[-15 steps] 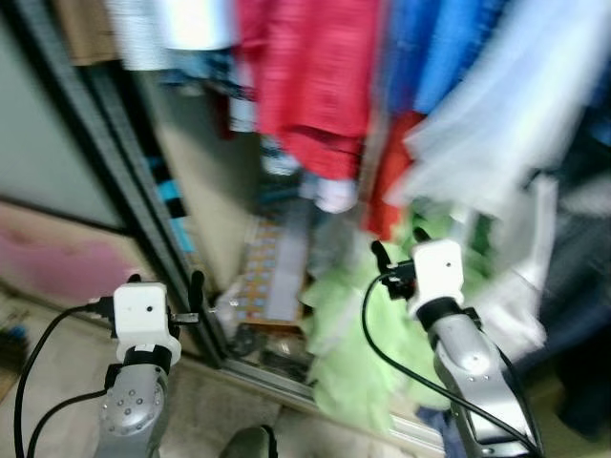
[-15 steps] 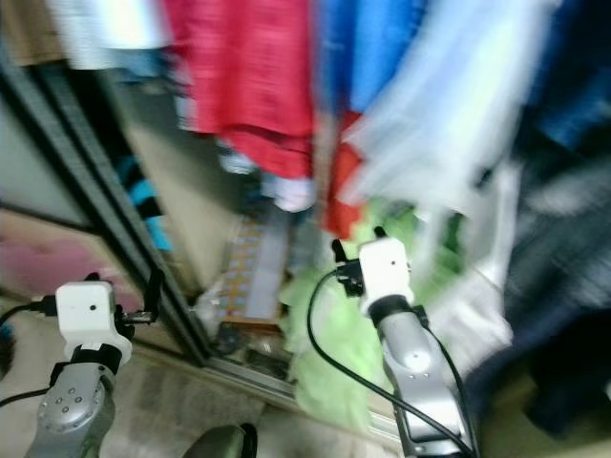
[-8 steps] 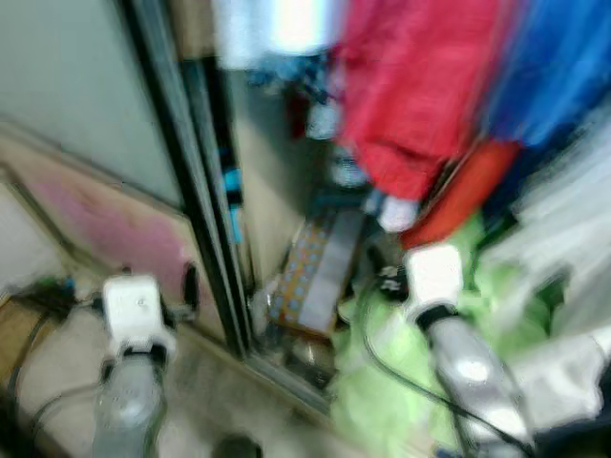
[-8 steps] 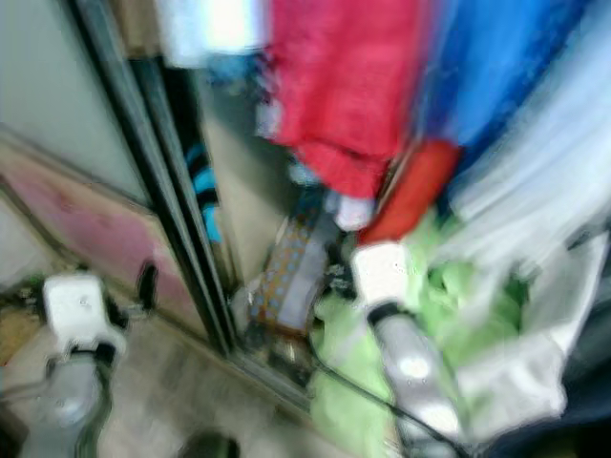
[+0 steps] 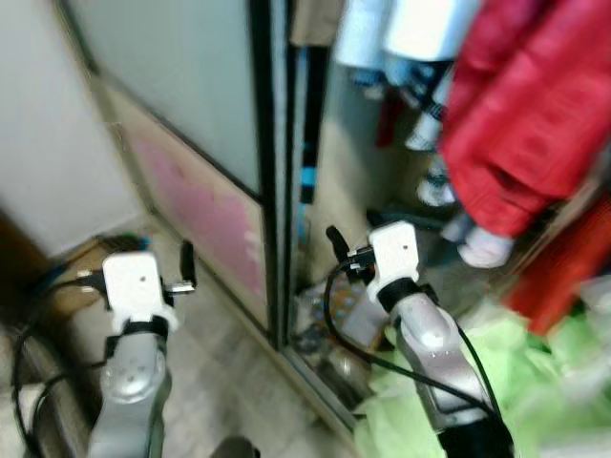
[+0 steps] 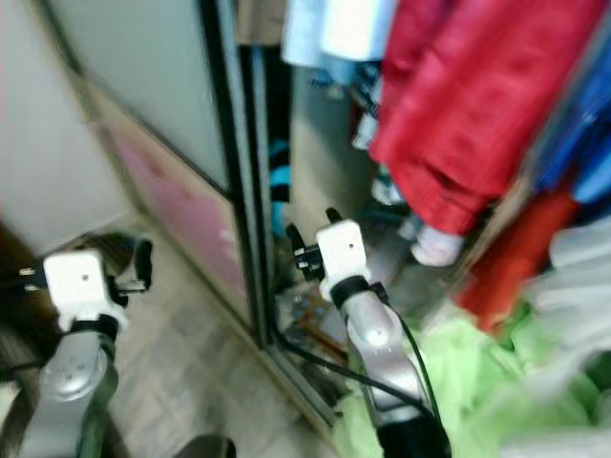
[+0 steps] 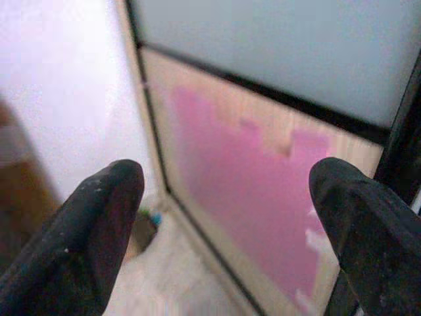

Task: Clean up the room

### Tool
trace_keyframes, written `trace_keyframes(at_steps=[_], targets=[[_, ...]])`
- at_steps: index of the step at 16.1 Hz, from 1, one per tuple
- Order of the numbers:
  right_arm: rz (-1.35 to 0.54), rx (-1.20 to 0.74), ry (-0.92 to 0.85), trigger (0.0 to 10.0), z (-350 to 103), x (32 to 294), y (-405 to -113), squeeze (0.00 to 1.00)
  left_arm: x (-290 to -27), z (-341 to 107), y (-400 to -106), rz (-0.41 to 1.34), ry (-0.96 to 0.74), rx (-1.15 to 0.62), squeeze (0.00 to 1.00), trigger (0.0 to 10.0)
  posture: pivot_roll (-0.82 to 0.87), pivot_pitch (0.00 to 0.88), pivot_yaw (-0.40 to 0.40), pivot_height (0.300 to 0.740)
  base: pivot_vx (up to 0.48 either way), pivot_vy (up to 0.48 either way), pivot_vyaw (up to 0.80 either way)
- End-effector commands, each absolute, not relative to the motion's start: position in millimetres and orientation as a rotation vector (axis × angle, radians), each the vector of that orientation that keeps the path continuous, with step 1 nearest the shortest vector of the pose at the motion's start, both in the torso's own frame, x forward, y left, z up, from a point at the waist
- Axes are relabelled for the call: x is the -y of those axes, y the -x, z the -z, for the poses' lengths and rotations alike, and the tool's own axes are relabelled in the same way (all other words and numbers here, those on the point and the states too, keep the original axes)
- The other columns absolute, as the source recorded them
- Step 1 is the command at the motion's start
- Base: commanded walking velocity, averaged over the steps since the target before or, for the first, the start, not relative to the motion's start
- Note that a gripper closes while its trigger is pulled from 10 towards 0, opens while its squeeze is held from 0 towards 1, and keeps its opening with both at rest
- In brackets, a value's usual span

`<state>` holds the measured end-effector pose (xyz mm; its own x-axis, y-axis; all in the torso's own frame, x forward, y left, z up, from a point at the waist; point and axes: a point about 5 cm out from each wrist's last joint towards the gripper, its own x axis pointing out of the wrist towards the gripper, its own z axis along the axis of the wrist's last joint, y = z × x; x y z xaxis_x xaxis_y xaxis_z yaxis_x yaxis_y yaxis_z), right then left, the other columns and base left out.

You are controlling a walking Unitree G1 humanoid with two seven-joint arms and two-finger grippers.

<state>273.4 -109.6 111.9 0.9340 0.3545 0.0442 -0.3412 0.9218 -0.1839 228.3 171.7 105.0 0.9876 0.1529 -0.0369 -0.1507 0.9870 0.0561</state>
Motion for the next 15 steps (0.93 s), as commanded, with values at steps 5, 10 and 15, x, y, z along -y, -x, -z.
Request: trace_keyframes(at_steps=[5, 10, 15], targets=[[-0.265, 0.077, 0.181, 10.0, -111, 124, -288, 0.00, -168, -98, -229, -0.079, -0.079, -0.041, 0.00, 10.0, 0.03, 0.000, -0.050, 0.740, 0.000, 0.000, 0.80], [-0.089, 0.001, 0.118, 10.0, -100, 160, -268, 0.00, -183, -95, -208, -0.096, -0.168, -0.063, 0.00, 10.0, 0.02, 0.000, -0.030, 0.740, 0.000, 0.000, 0.10], [-0.063, -0.005, 0.104, 10.0, -99, 158, -258, 0.00, -185, -90, -205, -0.106, -0.182, -0.101, 0.00, 10.0, 0.00, 0.000, -0.004, 0.740, 0.000, 0.000, 0.58]])
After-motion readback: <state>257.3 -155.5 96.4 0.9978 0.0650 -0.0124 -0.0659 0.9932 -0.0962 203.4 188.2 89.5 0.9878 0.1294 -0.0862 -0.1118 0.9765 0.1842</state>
